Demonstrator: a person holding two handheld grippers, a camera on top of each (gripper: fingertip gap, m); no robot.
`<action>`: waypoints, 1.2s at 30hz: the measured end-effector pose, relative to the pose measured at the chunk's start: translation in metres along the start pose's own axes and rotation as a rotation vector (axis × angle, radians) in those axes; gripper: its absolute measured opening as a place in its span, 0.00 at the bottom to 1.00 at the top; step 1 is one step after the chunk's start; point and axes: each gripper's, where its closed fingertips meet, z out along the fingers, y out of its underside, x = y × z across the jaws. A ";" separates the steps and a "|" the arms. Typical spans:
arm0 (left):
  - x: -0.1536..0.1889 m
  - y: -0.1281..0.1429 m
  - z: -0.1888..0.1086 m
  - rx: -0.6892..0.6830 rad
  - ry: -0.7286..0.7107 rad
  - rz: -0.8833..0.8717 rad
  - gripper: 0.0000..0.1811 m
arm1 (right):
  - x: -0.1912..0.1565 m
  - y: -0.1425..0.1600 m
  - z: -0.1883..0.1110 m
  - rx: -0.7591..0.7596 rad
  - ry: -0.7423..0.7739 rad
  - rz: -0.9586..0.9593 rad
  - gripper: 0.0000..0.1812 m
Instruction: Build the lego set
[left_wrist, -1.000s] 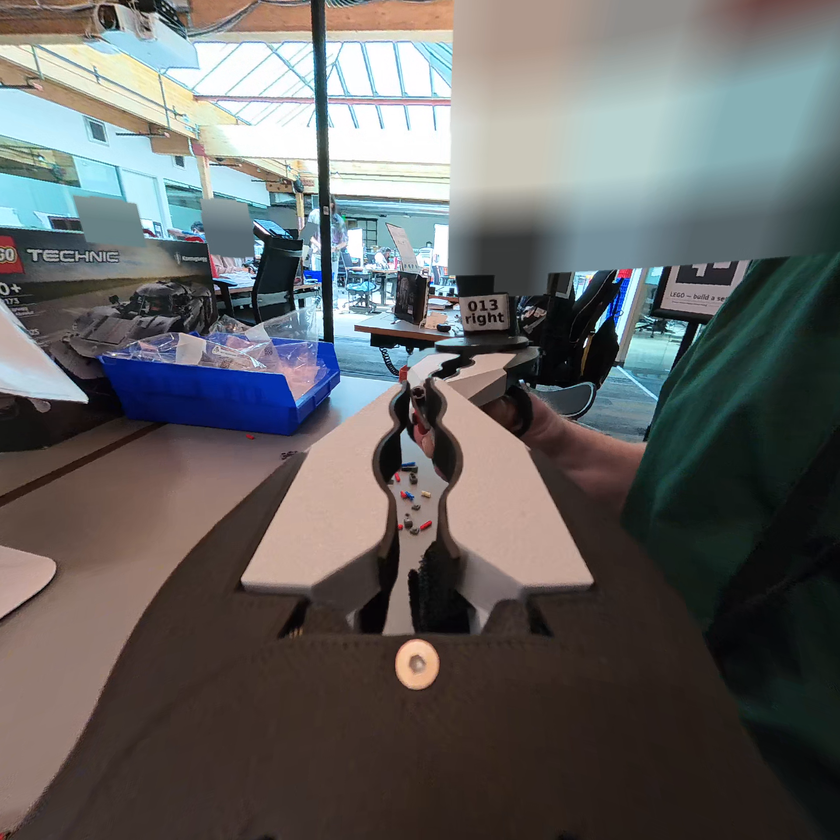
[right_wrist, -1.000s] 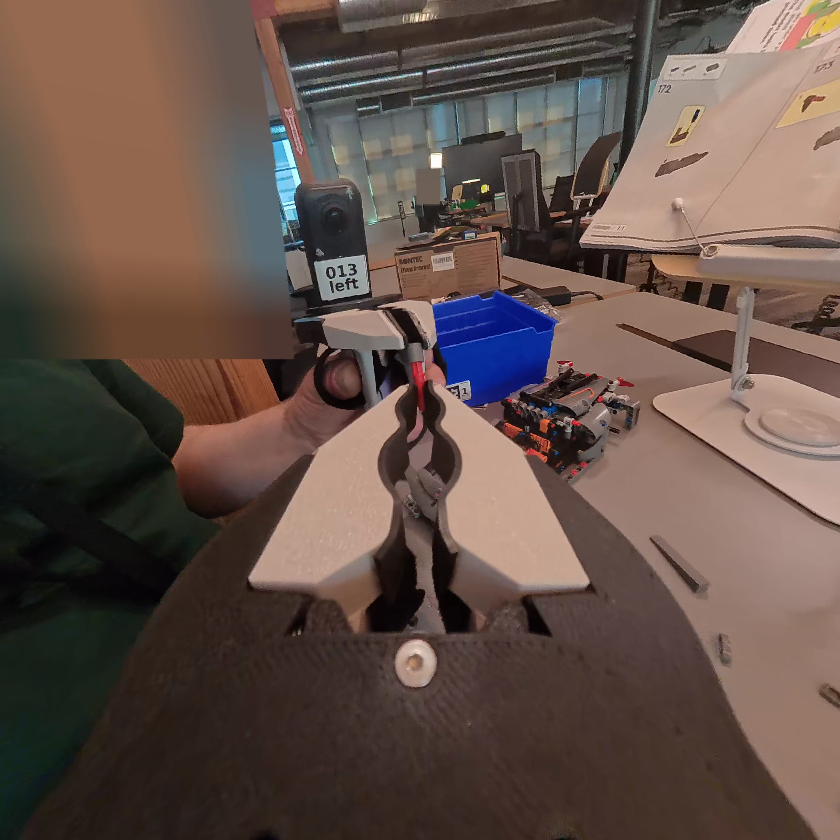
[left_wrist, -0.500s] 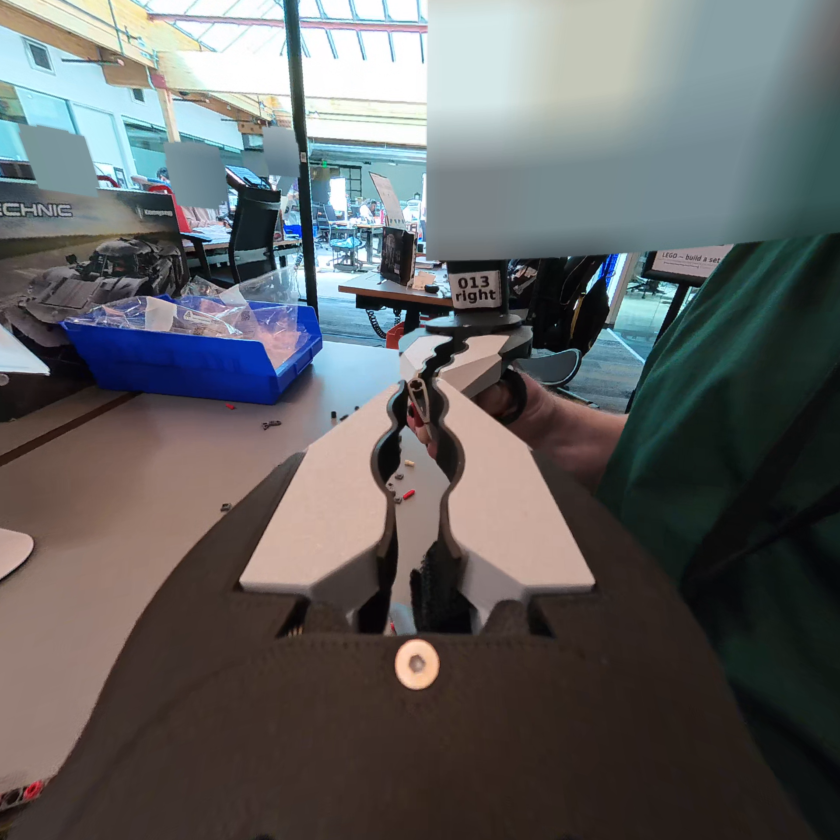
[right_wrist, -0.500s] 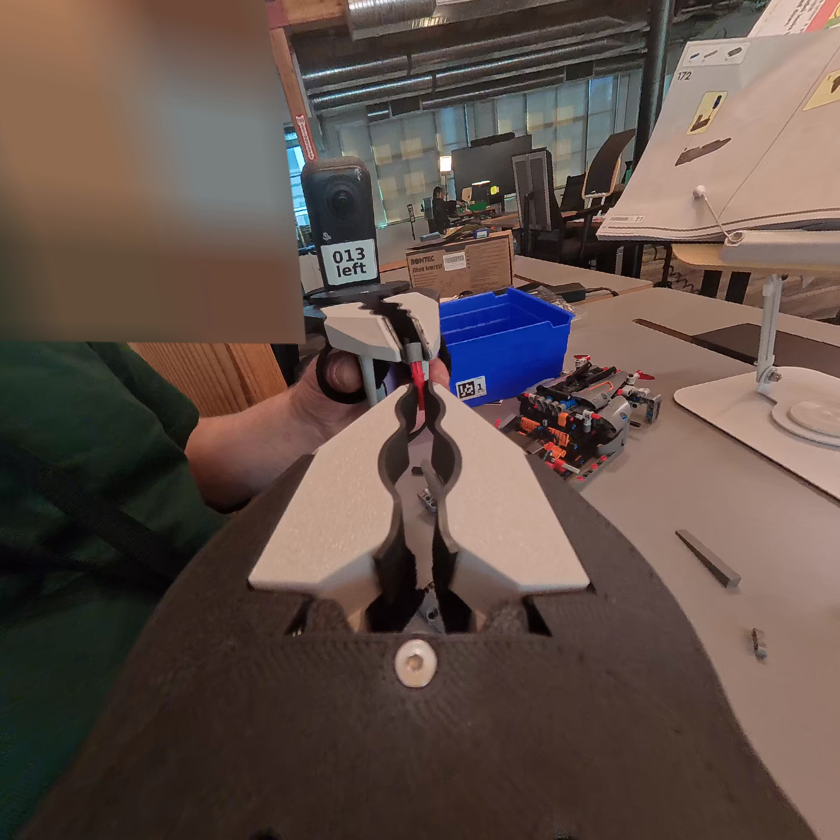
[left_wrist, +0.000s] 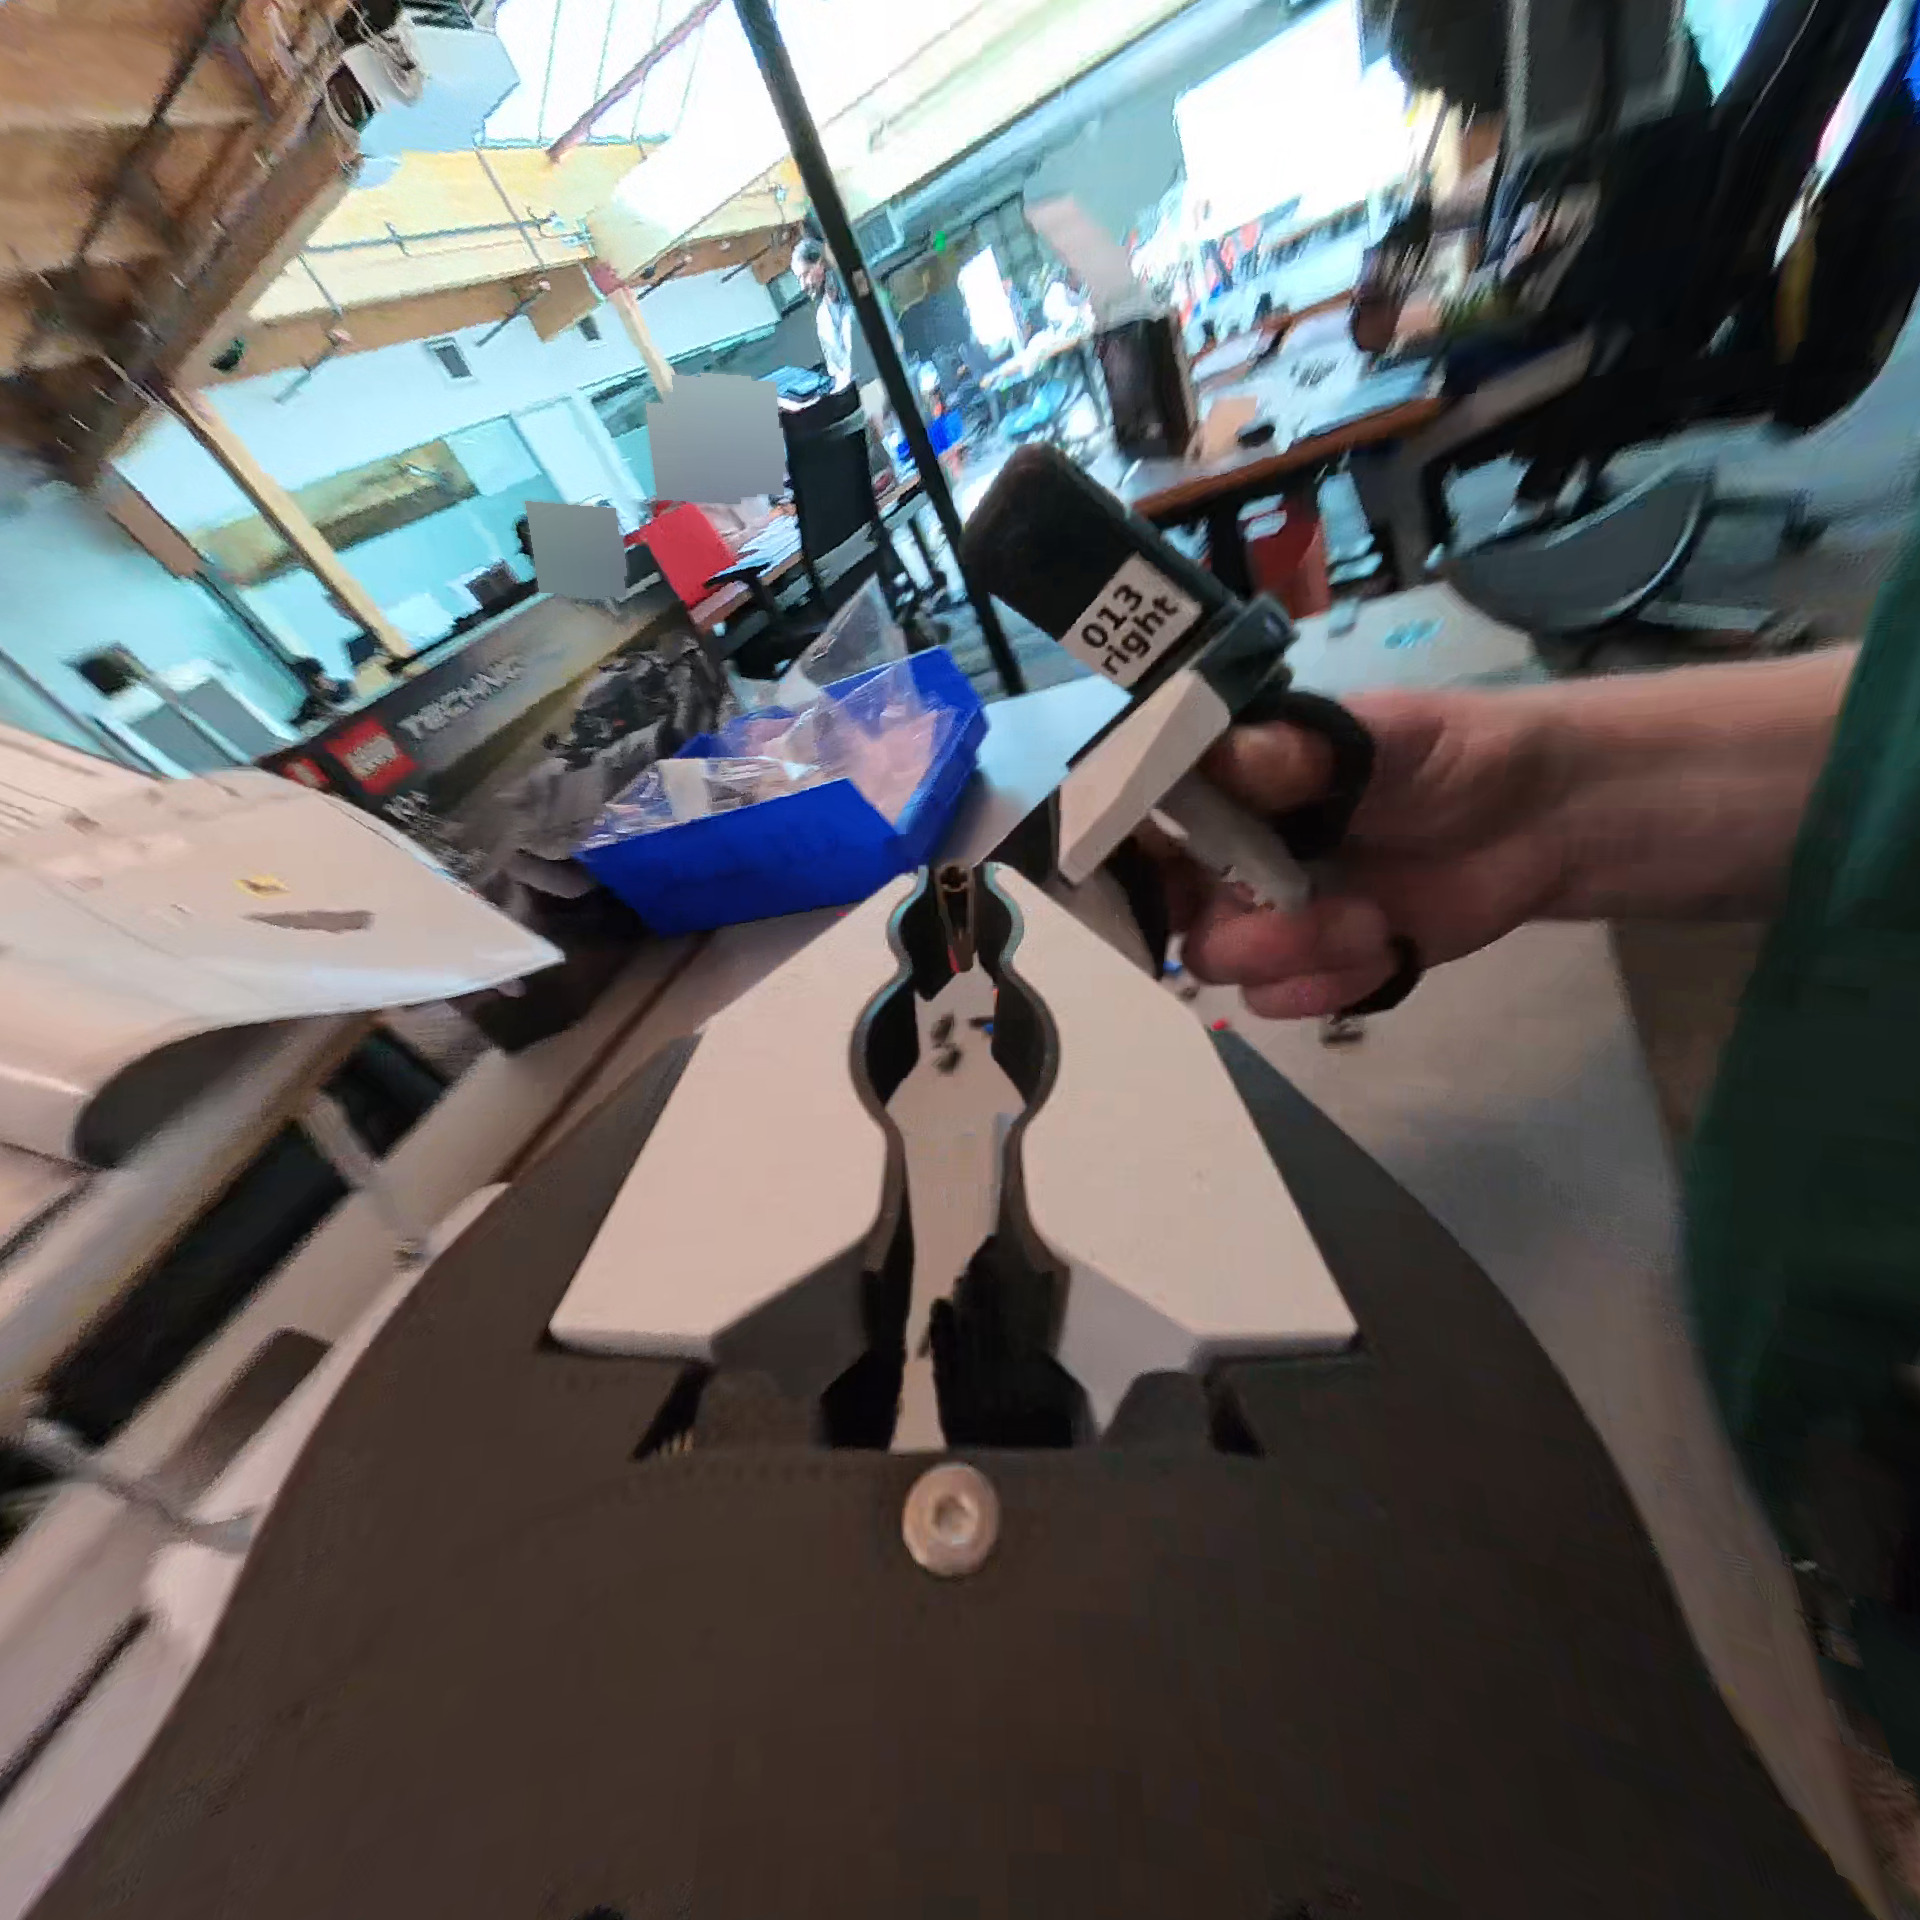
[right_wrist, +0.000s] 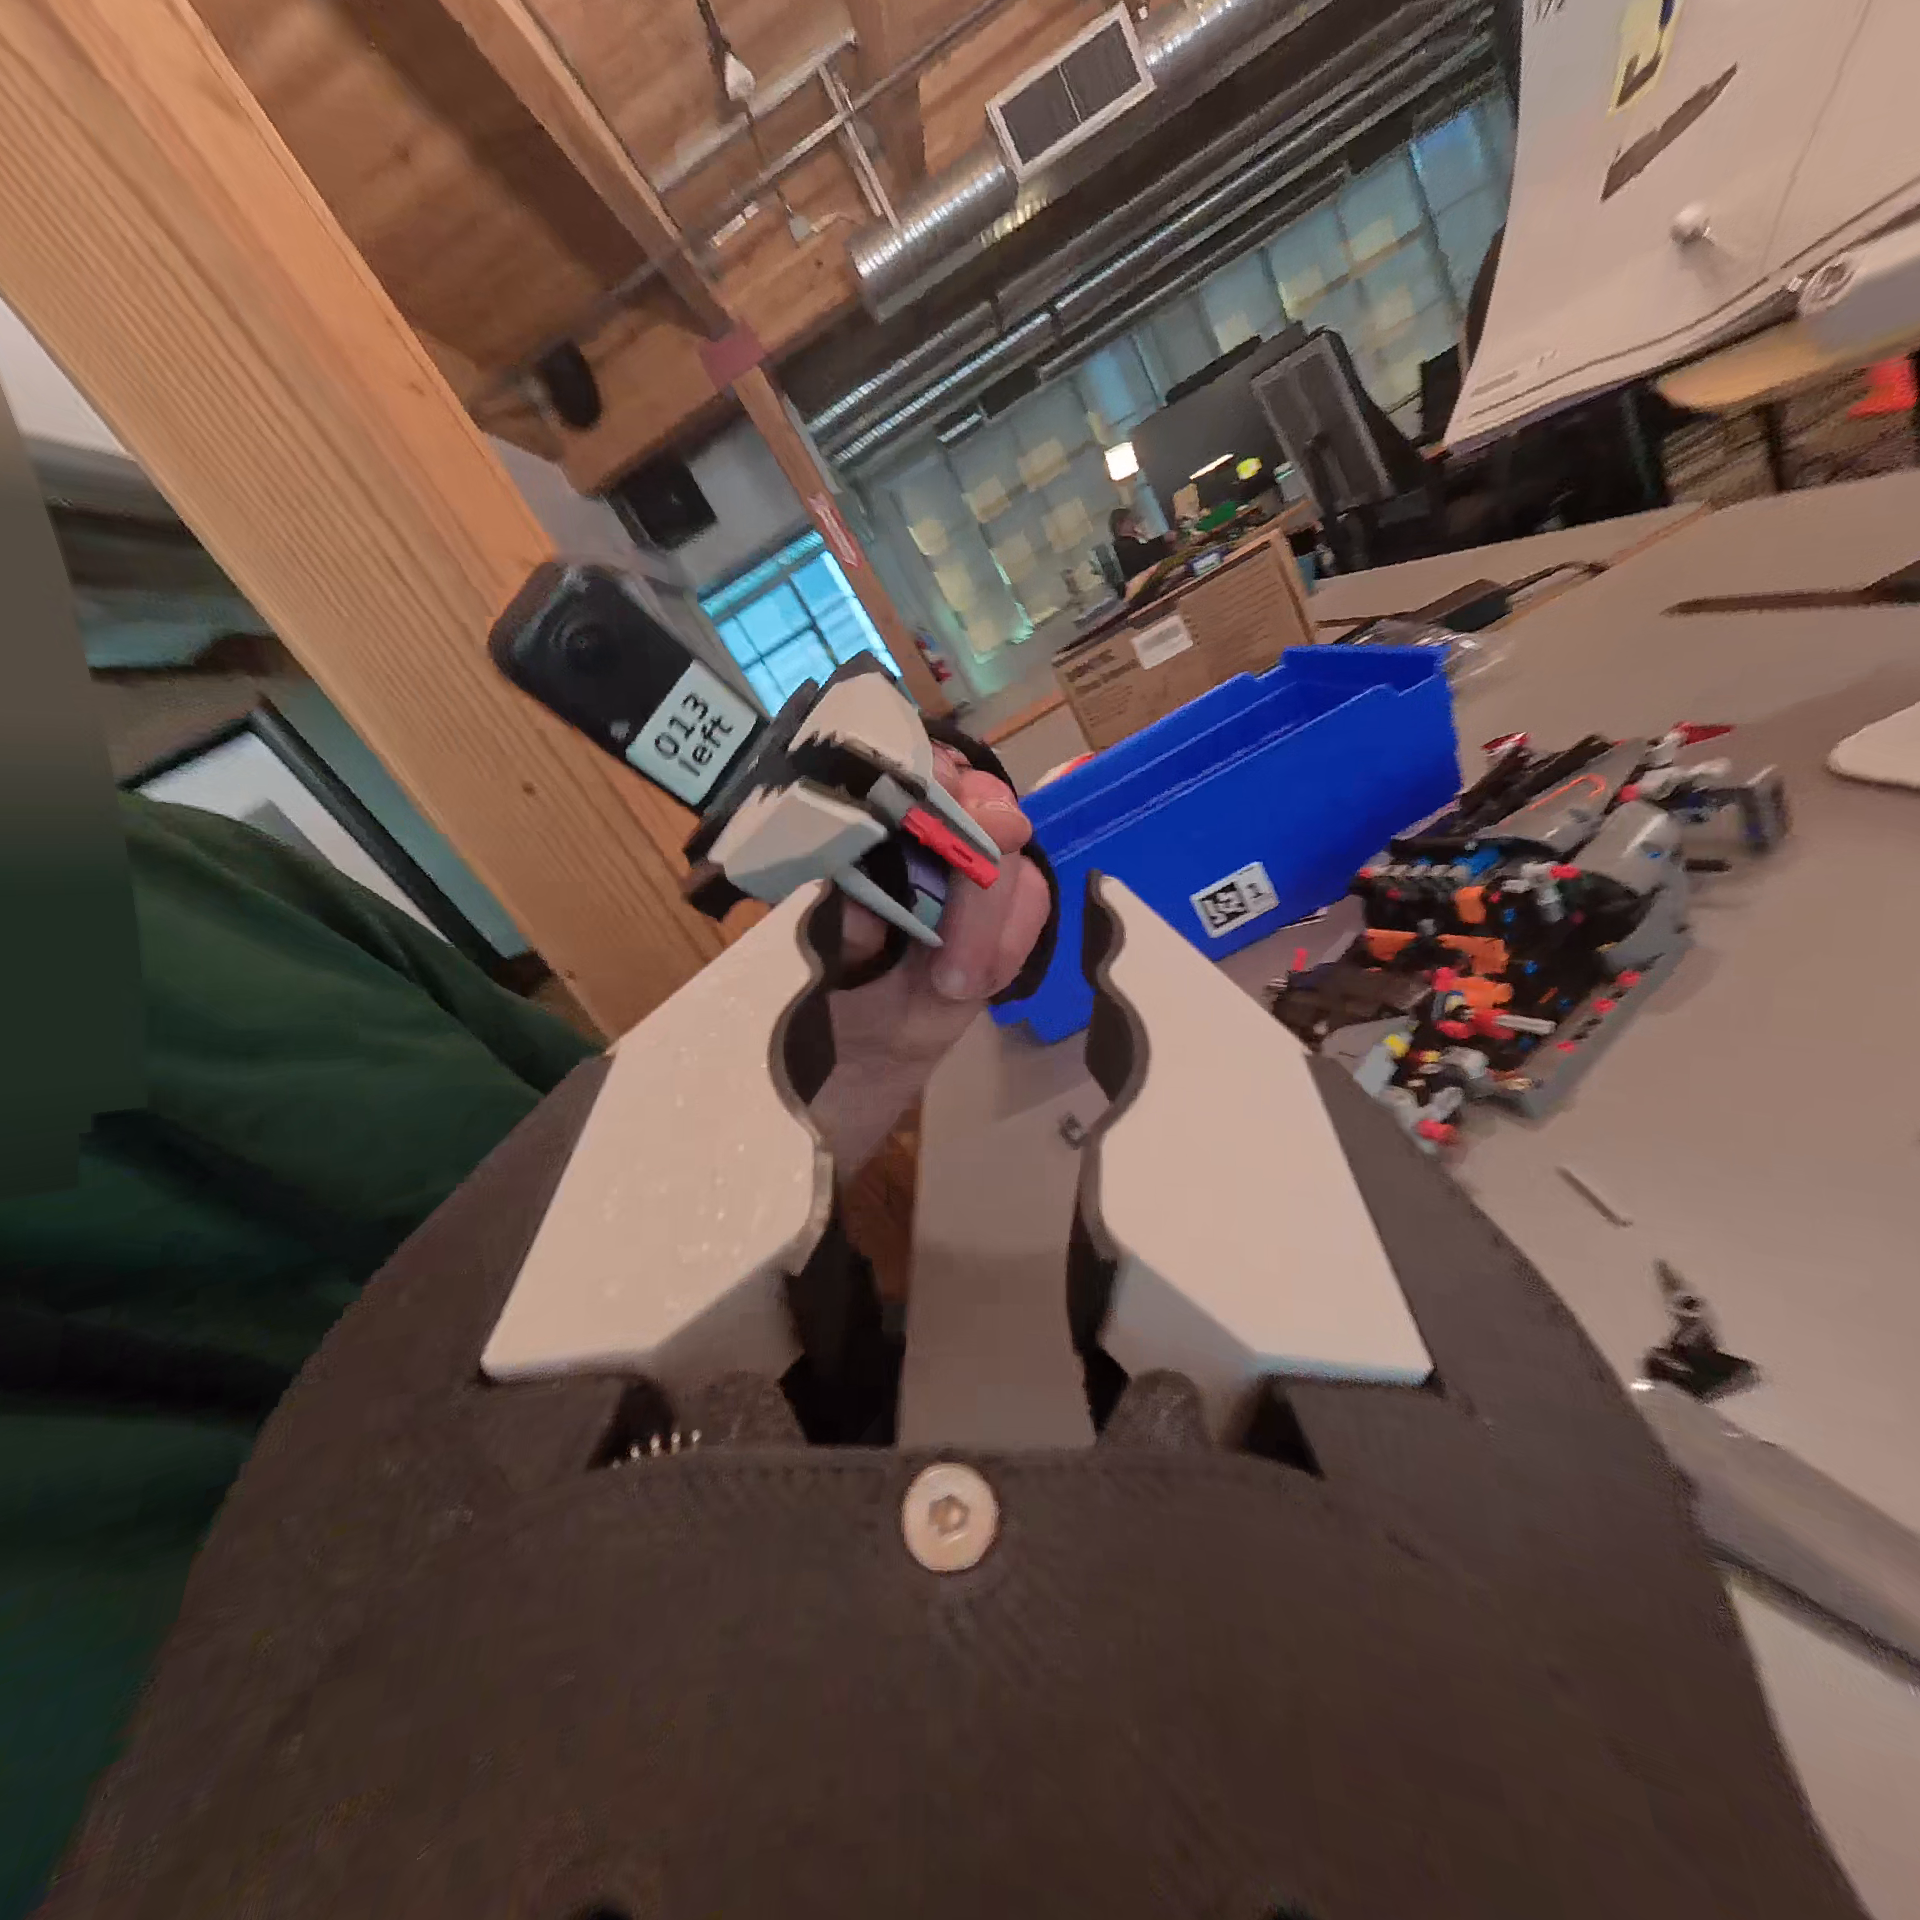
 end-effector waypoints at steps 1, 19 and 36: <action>0.001 -0.001 0.001 -0.021 -0.024 0.068 0.02 | -0.002 -0.002 0.001 0.014 -0.020 0.043 0.25; 0.006 0.001 0.004 -0.163 -0.067 0.499 0.02 | -0.001 -0.008 0.004 0.084 -0.100 0.259 0.22; 0.006 0.001 0.008 -0.160 -0.090 0.522 0.02 | -0.006 -0.010 0.002 0.082 -0.108 0.185 0.12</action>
